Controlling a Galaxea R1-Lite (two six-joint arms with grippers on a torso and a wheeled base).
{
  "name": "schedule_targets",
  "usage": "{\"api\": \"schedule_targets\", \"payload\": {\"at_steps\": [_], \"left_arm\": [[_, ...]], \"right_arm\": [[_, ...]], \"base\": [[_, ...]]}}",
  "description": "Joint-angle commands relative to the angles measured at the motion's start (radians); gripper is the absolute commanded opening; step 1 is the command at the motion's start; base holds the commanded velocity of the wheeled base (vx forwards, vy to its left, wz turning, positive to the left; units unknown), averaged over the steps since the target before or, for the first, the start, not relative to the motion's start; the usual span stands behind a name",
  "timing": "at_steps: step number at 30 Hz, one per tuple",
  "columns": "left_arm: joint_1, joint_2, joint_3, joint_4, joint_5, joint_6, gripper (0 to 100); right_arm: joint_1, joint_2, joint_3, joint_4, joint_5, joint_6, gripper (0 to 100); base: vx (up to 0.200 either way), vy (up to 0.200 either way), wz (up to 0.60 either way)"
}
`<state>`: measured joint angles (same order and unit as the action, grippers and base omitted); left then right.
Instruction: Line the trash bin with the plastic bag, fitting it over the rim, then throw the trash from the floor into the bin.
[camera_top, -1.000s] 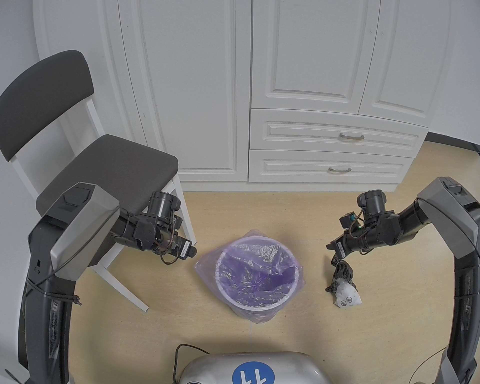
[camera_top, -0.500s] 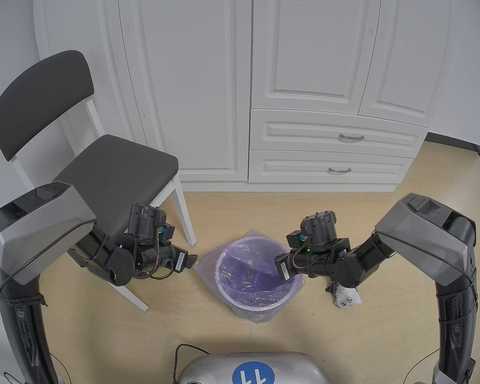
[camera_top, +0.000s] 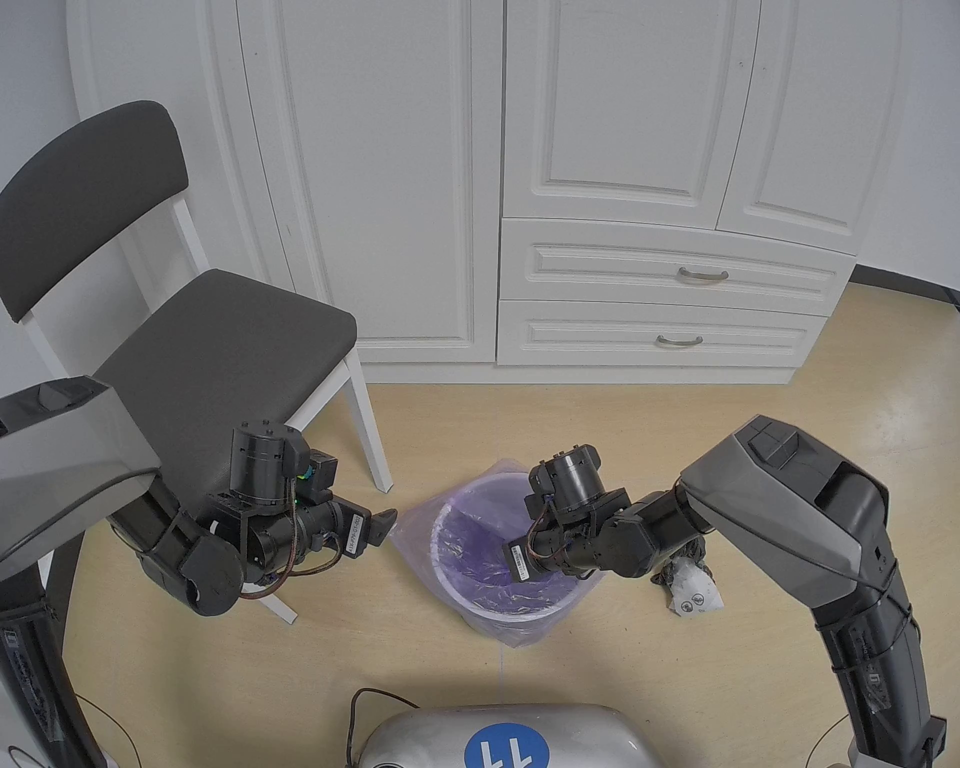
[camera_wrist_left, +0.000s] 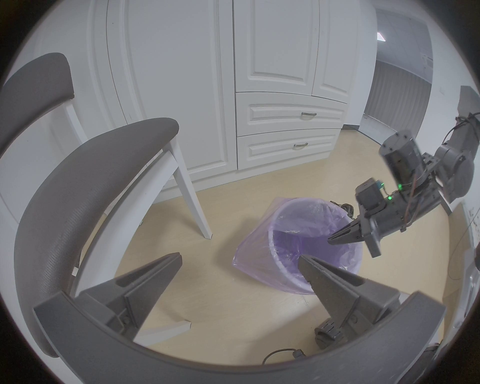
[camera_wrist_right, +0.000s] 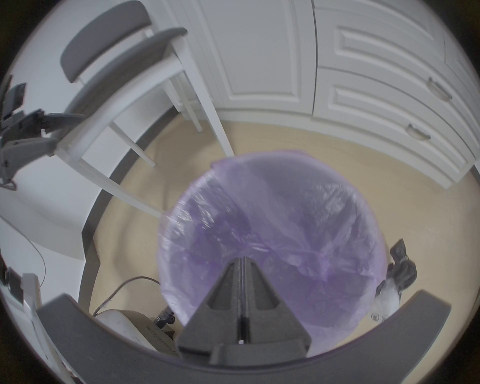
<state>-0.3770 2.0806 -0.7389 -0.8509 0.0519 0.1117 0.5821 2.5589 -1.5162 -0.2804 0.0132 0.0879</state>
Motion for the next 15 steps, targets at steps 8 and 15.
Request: {"api": "schedule_targets", "payload": {"at_steps": [8,15], "left_arm": [[-0.002,-0.050,0.024,-0.054,0.013,-0.004,100],[-0.005,-0.114,0.027,-0.054,0.014,-0.001,100]], "right_arm": [[-0.015,0.170,-0.317,0.279,-0.012,0.061,0],[-0.036,0.230,-0.484,0.435,-0.013,0.112,0]], "base": [[0.000,0.000,0.00],[0.000,0.000,0.00]]}}
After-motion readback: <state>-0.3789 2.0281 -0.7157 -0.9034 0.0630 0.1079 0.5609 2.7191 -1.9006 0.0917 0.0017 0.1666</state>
